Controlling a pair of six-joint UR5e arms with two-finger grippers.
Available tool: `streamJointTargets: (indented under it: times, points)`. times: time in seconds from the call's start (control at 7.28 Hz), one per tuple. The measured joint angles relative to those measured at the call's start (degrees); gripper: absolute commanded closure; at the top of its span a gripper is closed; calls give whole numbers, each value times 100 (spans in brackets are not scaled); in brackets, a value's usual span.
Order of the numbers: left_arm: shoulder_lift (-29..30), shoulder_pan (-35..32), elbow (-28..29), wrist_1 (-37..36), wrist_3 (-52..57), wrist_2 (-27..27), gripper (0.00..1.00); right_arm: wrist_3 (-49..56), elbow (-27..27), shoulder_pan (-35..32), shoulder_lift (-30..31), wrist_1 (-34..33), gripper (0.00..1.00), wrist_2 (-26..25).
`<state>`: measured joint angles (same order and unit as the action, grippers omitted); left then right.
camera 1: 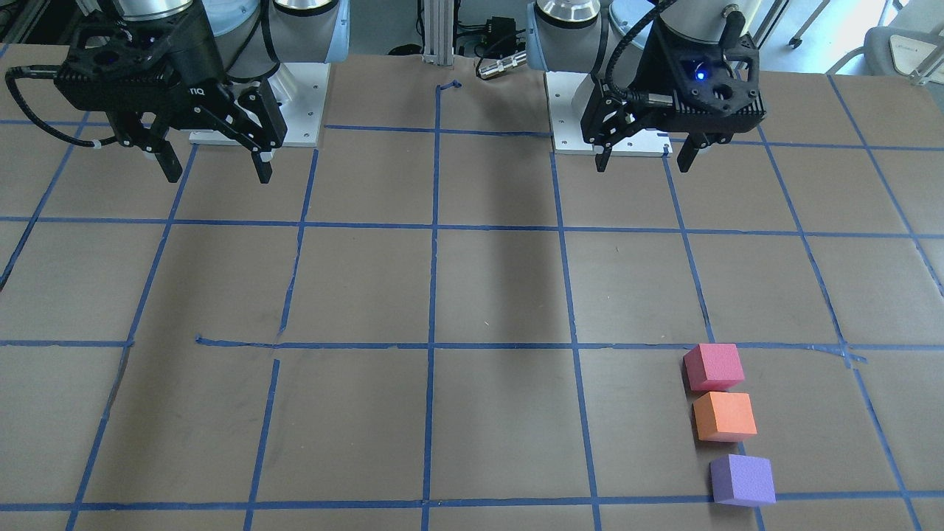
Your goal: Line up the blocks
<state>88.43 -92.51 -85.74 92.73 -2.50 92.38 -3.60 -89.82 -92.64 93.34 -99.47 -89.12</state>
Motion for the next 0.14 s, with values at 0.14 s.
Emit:
streamJointTargets:
  times: [0.14]
  points:
    - [-10,-1,-15,4,8,5,0,0,0,0,0,3,0,0]
